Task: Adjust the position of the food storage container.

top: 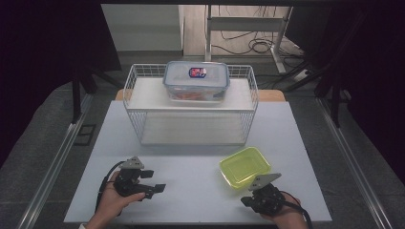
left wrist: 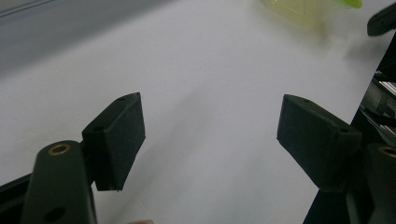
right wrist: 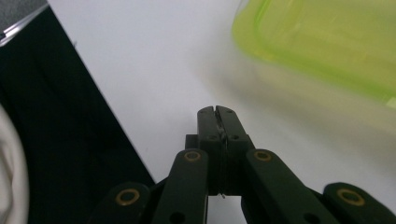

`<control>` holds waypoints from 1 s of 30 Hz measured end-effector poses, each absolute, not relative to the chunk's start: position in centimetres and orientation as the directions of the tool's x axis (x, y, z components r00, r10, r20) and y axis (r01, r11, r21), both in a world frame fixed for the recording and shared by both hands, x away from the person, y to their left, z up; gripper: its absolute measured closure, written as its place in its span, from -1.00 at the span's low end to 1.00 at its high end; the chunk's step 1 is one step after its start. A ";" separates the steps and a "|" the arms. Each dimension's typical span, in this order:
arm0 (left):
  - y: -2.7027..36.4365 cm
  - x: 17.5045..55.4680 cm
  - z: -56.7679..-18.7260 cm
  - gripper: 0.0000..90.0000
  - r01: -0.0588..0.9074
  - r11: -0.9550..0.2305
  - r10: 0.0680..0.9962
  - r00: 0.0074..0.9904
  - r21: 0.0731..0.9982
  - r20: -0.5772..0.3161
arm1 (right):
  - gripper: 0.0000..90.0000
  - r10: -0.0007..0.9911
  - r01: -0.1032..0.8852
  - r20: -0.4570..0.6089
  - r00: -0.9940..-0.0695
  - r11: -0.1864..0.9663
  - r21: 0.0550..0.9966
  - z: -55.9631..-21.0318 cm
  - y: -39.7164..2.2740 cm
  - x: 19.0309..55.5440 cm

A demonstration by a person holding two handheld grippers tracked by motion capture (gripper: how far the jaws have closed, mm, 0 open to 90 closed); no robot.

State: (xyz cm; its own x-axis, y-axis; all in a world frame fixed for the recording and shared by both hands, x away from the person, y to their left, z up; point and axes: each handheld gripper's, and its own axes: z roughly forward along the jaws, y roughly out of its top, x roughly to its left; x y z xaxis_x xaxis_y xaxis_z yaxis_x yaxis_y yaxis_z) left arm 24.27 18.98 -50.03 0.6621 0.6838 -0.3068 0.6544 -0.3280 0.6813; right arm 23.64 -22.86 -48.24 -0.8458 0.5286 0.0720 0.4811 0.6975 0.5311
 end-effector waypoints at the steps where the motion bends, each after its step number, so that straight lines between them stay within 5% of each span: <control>1: 19.0 24.2 -50.0 -0.50 0.653 -0.328 0.683 0.664 0.682 -0.306 | 0.98 0.538 0.484 0.065 -0.841 0.691 0.537 -47.9 -22.7 24.1; 22: 18.8 24.2 -50.1 -0.51 0.647 -0.334 0.696 0.660 0.685 -0.284 | 0.98 0.553 0.488 0.035 -0.833 0.702 0.519 -48.5 -18.8 27.4; 30: 18.9 24.1 -50.0 -0.51 0.644 -0.331 0.693 0.662 0.689 -0.286 | 0.98 0.616 0.486 -0.005 -0.788 0.626 0.610 -44.5 -22.0 26.7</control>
